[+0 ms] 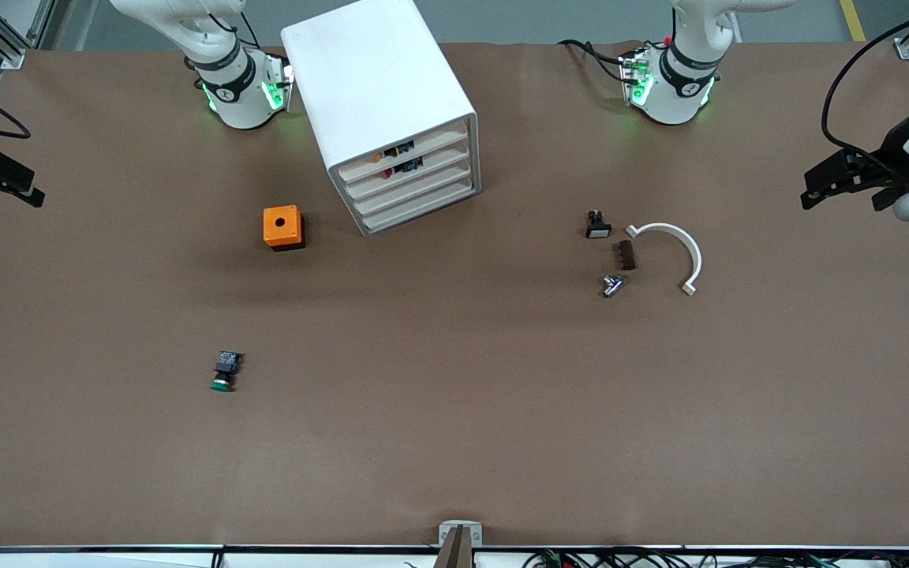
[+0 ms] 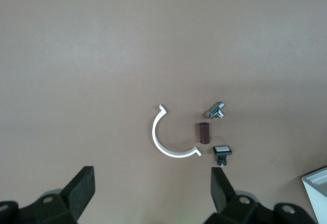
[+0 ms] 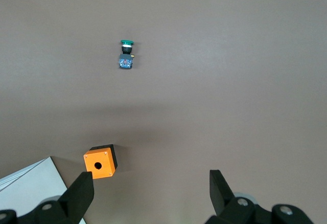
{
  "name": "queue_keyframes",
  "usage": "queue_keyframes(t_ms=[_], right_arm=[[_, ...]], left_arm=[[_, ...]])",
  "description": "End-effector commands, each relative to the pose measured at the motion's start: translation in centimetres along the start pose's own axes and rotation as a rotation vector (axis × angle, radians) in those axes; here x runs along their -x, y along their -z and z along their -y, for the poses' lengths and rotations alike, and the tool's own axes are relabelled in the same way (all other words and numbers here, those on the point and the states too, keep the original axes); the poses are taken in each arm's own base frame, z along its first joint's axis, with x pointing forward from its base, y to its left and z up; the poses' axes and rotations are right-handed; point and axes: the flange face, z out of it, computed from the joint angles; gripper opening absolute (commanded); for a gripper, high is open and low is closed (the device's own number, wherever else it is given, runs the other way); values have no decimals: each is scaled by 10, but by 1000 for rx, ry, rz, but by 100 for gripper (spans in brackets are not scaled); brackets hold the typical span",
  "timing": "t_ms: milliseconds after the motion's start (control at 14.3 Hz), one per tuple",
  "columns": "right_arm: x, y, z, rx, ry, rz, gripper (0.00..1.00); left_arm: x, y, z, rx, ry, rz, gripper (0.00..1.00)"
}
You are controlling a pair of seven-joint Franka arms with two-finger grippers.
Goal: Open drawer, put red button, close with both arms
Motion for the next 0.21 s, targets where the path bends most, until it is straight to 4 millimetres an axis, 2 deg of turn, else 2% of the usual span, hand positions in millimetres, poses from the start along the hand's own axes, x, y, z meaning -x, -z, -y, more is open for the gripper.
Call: queue_keyframes(t_ms=[0, 140], right_arm=[[7, 5, -1, 11, -12, -8, 100], [8, 6, -1, 11, -11, -10, 100]], left_arm=[[1, 5, 0, -19, -3, 0, 100], [2, 6, -1, -19, -2, -3, 100]])
